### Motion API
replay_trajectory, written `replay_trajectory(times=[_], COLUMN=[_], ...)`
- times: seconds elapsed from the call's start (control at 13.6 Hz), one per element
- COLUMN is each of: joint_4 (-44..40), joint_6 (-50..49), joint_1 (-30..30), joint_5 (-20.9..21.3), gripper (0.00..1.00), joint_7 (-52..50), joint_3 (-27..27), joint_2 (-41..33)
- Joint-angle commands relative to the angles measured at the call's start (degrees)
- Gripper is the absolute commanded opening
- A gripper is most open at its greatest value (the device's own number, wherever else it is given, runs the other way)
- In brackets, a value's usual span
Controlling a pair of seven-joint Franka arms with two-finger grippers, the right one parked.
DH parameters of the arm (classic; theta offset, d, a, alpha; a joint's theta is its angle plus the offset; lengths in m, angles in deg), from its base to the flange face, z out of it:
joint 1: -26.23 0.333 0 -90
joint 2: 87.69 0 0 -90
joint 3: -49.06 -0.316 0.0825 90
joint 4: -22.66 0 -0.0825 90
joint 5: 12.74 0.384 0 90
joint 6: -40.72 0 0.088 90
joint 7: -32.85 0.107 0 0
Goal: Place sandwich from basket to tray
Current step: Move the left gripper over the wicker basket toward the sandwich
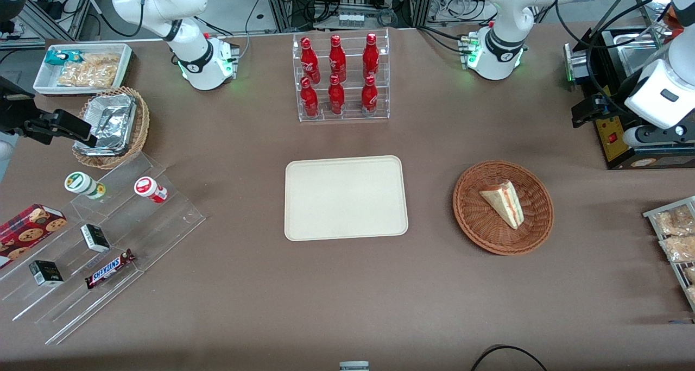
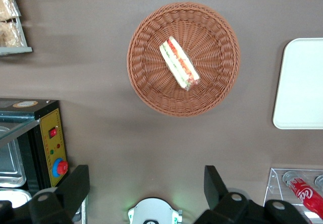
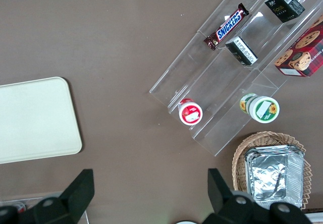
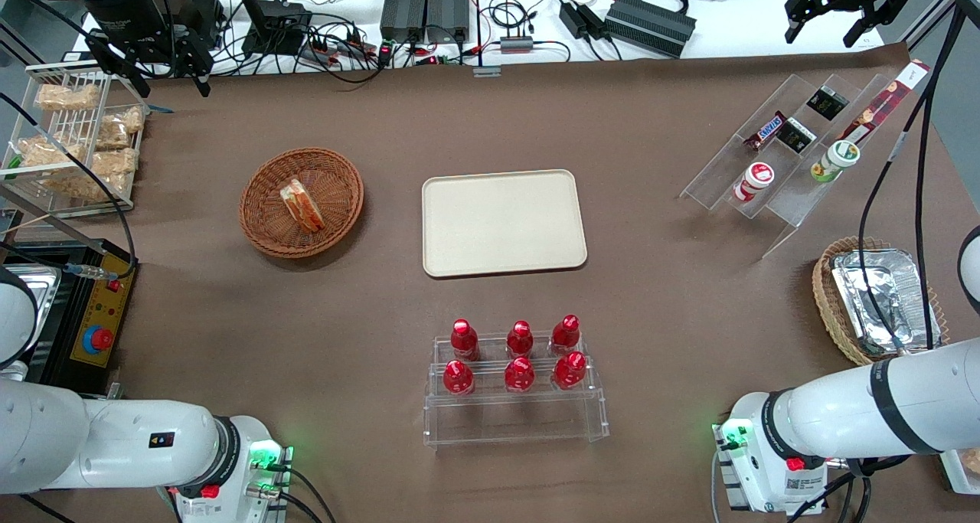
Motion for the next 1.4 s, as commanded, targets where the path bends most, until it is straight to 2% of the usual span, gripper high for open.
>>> replay_trajectory(times=[0.0,0.3,0.74,1.18,1.33], joint_4=[0.13,3.82,22.87,36.59,37.41], joint_6=[0.5,1.89,23.22,45.19,46.73], joint_1=[-0.68,-0.77,-2.09,-2.09,-2.09], joint_5=[-0.86,-0.86,-0.77,-0.68,-0.68], gripper=[1.0,1.0,1.0,1.0,1.0], joint_7=[-0.02,-0.02,-1.6,-4.58,-10.36], joint_3=[-0.38,-0.38,-0.11,-0.11,-0.11], joint_2=[0.06,2.87,1.65,2.17,2.26])
